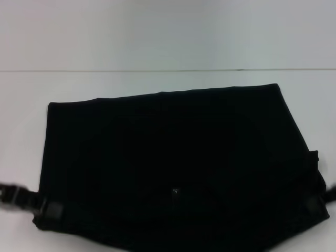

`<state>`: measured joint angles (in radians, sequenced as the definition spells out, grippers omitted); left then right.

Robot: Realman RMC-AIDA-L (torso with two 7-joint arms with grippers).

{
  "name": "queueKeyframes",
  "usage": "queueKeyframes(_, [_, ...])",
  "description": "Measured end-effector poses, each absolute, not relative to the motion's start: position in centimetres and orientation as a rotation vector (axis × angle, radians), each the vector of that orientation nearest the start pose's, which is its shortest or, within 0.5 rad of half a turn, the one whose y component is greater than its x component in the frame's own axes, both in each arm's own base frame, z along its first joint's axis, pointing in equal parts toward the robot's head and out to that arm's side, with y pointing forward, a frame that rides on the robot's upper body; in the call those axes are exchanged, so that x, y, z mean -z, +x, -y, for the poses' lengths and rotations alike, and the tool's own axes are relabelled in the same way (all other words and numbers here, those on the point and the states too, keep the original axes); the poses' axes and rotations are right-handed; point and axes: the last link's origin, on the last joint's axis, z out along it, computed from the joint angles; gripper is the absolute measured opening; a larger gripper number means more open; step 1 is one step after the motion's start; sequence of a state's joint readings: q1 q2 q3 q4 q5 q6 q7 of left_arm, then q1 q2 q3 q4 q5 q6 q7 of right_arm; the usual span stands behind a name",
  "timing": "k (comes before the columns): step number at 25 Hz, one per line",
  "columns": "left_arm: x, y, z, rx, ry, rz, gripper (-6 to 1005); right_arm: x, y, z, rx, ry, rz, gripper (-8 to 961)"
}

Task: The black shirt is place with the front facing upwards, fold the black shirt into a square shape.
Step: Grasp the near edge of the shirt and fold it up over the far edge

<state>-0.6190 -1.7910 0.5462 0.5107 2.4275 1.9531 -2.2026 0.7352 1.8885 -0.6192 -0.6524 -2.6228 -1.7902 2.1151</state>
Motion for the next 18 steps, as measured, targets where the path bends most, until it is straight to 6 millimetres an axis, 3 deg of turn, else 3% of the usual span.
queueKeyframes(1, [-9.0, -30.1, -29.9, 0.273, -2.647, 1.951, 136, -6.5, 28.1, -34.9, 0.076, -2.676, -1.559, 22])
queueKeyframes(2, [-9.8, -30.2, -31.3, 0.390, -2.527, 1.960, 137, -6.8, 27.9, -35.9, 0.005, -2.599, -1.589, 22])
queueKeyframes(5, [-10.7, -30.6, -32.6, 0.510, -2.376, 1.969, 140, -7.6, 27.4, -38.3, -0.225, -2.416, -1.650, 22])
queueKeyframes(6, [-11.6, -31.3, -34.0, 0.625, -2.225, 1.953, 142, -7.9, 27.3, -39.1, -0.308, -2.352, -1.661, 22])
queueKeyframes(7, [-11.6, -31.3, -34.0, 0.625, -2.225, 1.953, 143, -8.2, 27.2, -39.9, -0.390, -2.292, -1.663, 22])
queueKeyframes(10, [-12.2, -32.6, -35.7, 0.760, -2.013, 1.918, 146, -8.4, 27.1, -41.8, -0.571, -2.155, -1.660, 21])
queueKeyframes(11, [-11.9, -33.2, -36.6, 0.796, -1.925, 1.896, 147, -8.2, 27.1, -42.2, -0.614, -2.120, -1.658, 21])
queueKeyframes(18, [-9.8, -32.7, -38.9, 0.790, -1.873, 1.788, 155, -4.4, 26.1, -44.5, -0.663, -2.027, -1.558, 21])
